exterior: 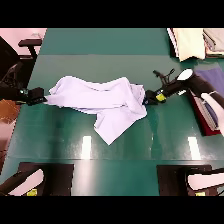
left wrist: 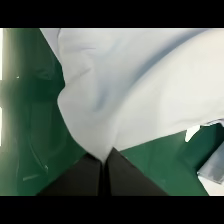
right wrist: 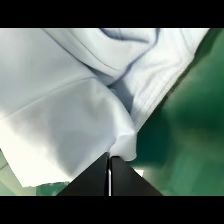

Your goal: Fold the shirts.

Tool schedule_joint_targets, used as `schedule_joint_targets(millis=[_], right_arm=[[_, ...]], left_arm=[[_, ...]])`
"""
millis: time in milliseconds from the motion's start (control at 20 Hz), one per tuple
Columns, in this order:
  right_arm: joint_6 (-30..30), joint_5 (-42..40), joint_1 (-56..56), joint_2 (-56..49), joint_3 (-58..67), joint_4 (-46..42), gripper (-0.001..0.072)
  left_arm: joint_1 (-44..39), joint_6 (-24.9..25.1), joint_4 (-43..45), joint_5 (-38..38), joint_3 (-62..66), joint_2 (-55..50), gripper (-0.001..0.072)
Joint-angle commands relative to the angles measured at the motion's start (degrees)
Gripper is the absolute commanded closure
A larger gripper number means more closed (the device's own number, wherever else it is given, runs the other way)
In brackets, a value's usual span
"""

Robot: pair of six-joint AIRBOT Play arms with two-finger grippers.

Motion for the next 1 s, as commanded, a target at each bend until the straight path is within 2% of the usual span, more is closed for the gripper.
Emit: schedule_joint_targets(millis=[0, 250, 500, 750, 950], right_arm=[[-0.2, -1.44, -4.04, 8.13, 5.01, 0.02, 0.07], [-1.18, -2.1, -11.91, 24.68, 21.97, 0.02, 0.0701], [-1.46, -2.03, -17.94, 37.18, 35.71, -0.02, 0.0701], [-1.09, -1.86, -30.99, 42.12, 46.9, 0.17, 0.0702], [1.18, -1.09, -43.08, 41.75, 50.29, 3.19, 0.0703]], left_arm=[[0.04, 0.04, -0.31, -0.22, 4.96, 4.74, 0.0678], [0.04, 0.02, -3.74, -0.11, 25.16, 14.29, 0.0678], [0.04, -0.79, -9.84, 1.49, 48.96, 15.87, 0.0678], [0.04, -5.77, -9.88, 5.9, 62.23, 15.87, 0.0679], [0.04, -6.21, -11.23, 8.92, 65.2, 15.87, 0.068]])
